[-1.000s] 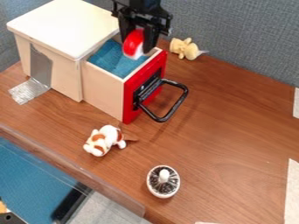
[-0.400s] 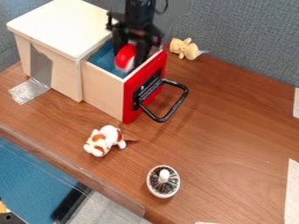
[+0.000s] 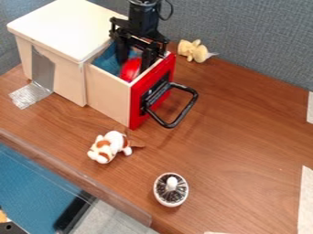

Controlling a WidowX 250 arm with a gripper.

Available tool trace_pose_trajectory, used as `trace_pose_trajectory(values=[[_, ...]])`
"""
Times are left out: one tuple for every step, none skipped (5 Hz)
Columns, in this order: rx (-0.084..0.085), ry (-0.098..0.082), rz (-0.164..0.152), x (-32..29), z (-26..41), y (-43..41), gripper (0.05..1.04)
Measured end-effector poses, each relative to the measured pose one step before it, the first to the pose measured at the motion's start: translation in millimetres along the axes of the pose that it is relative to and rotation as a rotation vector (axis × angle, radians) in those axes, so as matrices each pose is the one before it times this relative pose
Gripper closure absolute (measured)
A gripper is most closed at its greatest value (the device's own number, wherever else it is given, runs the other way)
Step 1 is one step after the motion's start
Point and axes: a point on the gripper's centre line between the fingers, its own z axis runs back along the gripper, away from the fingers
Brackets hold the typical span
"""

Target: Put the sushi in the drawer

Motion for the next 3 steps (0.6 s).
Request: trace_pose_trajectory(values=[[0.0090,0.0059,0.0048,-3.75,-1.70,0.99,0.078],[0.0151,-0.0384,0.0103,-6.78,18.54,-1.34,0.083],[0.0043,-0.0820,-0.0143,-4.71,34.64,-9.69,0.083]])
